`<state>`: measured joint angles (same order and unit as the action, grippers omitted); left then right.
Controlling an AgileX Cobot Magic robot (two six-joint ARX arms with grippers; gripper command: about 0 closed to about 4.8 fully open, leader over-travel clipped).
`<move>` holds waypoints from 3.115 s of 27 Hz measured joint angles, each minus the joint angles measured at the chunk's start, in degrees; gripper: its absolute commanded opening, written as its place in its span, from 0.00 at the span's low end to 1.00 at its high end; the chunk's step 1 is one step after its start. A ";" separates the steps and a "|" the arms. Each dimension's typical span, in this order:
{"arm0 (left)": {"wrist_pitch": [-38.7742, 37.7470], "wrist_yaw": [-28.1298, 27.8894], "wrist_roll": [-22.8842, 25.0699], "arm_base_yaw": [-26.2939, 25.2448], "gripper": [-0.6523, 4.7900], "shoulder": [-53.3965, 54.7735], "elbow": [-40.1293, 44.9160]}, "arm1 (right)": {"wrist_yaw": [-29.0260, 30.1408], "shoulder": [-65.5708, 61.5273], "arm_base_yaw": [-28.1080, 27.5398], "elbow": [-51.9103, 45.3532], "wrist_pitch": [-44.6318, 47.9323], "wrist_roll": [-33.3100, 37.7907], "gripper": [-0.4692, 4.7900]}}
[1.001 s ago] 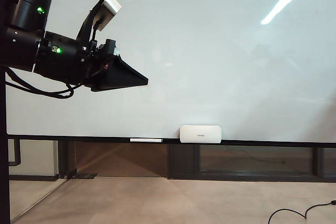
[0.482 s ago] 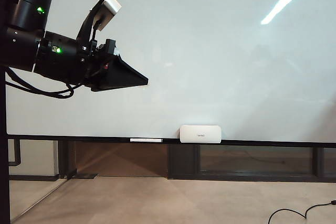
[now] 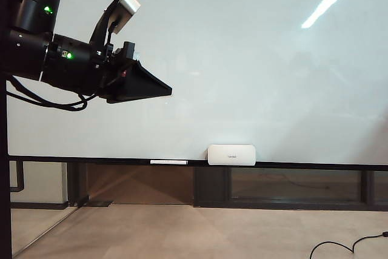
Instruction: Reach to the right to find the marker pen, pick it up, and write the number 12 on the whiteboard.
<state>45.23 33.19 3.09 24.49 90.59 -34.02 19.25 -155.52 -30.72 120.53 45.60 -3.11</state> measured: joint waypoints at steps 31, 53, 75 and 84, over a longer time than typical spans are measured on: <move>-0.96 -0.02 0.11 0.00 0.11 -0.02 0.02 | -0.04 0.00 0.04 -0.02 0.37 0.04 0.08; -2.01 -23.96 5.31 0.02 0.11 -4.57 -1.36 | -2.75 17.81 -3.45 -0.11 -22.18 5.62 0.08; -42.95 -45.88 0.09 2.58 0.11 -45.64 -7.13 | -2.08 64.28 -0.68 -35.63 -33.18 10.91 0.08; -56.28 -53.11 4.04 2.47 0.11 -56.04 -13.05 | -1.29 74.60 17.05 -39.41 -38.97 13.11 0.08</move>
<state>-11.05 -19.92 7.14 26.96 34.54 -47.07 17.96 -80.93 -13.67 81.12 6.63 10.00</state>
